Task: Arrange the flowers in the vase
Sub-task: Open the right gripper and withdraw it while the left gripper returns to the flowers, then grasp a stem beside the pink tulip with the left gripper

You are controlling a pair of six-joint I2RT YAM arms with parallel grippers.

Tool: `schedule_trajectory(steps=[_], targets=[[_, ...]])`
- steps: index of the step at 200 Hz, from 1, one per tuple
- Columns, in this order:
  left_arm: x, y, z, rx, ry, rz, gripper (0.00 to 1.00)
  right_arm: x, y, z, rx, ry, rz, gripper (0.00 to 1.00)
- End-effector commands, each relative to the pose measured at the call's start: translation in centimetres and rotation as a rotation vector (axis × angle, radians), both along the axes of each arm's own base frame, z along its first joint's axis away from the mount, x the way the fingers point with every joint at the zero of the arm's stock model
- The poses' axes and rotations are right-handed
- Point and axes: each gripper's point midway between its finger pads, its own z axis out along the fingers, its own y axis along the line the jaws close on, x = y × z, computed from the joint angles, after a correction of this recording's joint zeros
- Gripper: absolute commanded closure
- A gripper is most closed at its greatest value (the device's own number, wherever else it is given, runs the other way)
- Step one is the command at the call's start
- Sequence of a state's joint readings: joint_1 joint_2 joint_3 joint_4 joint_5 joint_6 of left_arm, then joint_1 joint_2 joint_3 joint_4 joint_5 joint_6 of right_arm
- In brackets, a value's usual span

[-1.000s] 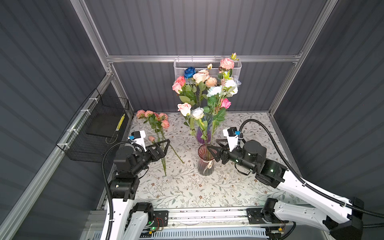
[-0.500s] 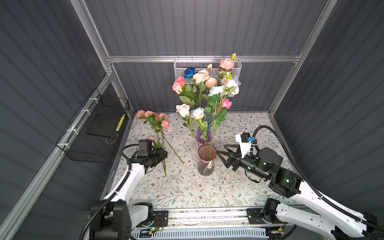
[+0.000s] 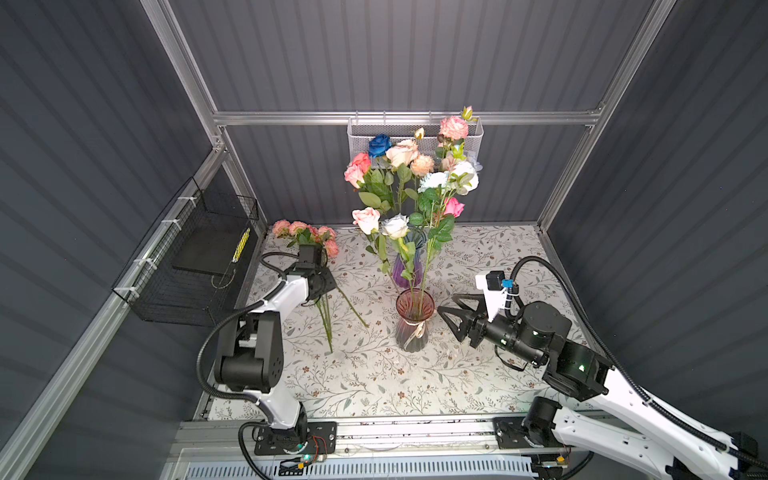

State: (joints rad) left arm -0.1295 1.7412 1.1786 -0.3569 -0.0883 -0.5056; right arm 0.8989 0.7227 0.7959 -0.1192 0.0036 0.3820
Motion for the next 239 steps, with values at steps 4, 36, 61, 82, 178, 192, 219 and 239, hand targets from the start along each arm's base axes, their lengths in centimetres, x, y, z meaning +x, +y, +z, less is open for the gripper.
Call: schedule_trajectory(steps=[4,36,61,82,178,192,219,239], targets=[[0.2,0.6,-2.2,0.114,0.106,-0.038,0.58,-0.1,-0.6,-0.2,-0.011,-0.011,-0.011,0.32],[1.5,0.9,-3.6,0.203,0.164,-0.052,0.64,-0.4,-1.2,0.0,-0.012,-0.022,-0.022,0.32],[2.5,1.3,-4.0,0.243,0.182,-0.054,0.65,-0.5,-1.8,0.2,-0.012,-0.032,-0.039,0.32],[2.8,1.2,-4.9,0.253,0.204,-0.067,0.67,-0.6,-2.1,0.2,-0.013,-0.036,-0.045,0.32],[1.9,0.9,-6.4,0.252,0.236,-0.085,0.92,-0.7,-2.7,0.4,-0.01,-0.048,-0.058,0.32],[2.2,0.7,-5.1,0.24,0.192,-0.079,0.97,-0.8,-2.8,0.5,-0.008,-0.05,-0.061,0.32],[1.7,0.7,-2.9,0.225,0.151,-0.069,1.0,-0.9,-3.1,0.8,0.002,-0.055,-0.069,0.32],[1.6,0.4,0.4,0.203,0.069,-0.054,1.0,-1.0,-3.4,1.0,0.007,-0.058,-0.072,0.32]])
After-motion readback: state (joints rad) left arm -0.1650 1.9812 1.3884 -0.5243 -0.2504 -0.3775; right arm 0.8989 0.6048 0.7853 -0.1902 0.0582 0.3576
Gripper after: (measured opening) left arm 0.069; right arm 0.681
